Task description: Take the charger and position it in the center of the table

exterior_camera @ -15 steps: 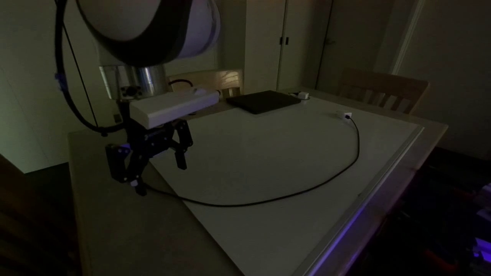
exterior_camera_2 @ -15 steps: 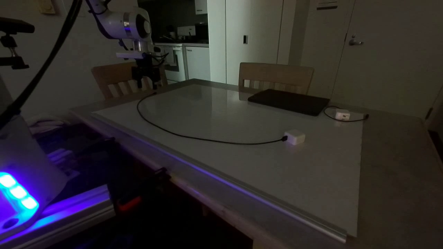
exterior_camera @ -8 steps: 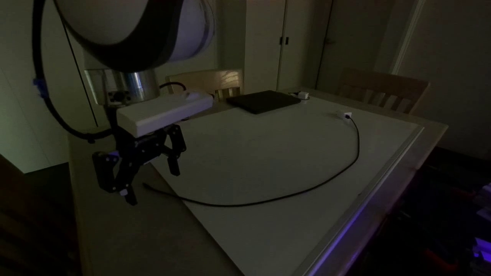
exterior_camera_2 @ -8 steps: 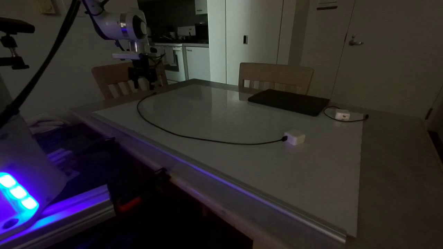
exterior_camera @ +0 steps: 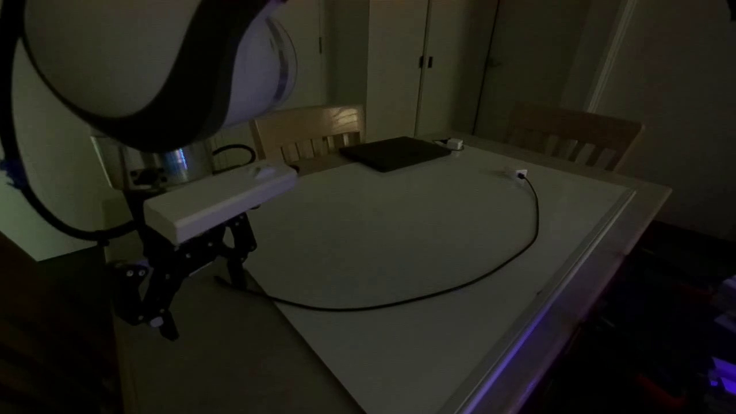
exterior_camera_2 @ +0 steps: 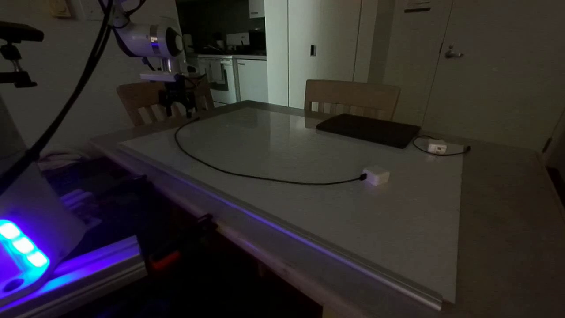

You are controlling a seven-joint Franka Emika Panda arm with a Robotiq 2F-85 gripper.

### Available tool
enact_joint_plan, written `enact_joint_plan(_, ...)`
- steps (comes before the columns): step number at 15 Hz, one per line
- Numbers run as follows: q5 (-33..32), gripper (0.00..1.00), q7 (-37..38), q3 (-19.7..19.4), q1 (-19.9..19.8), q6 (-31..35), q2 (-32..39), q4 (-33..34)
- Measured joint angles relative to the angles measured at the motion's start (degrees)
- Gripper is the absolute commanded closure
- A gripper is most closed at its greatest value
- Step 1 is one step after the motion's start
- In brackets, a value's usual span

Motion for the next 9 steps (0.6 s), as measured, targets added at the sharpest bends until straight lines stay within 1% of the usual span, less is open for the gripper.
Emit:
enact_joint_plan(5,0.0,0.0,-1.11,0.0,0.54,-0.01,2.66,3.25)
enact_joint_plan(9,0.0,0.0,-1.17,-0.14,0.52,0.03,3.35,4.4)
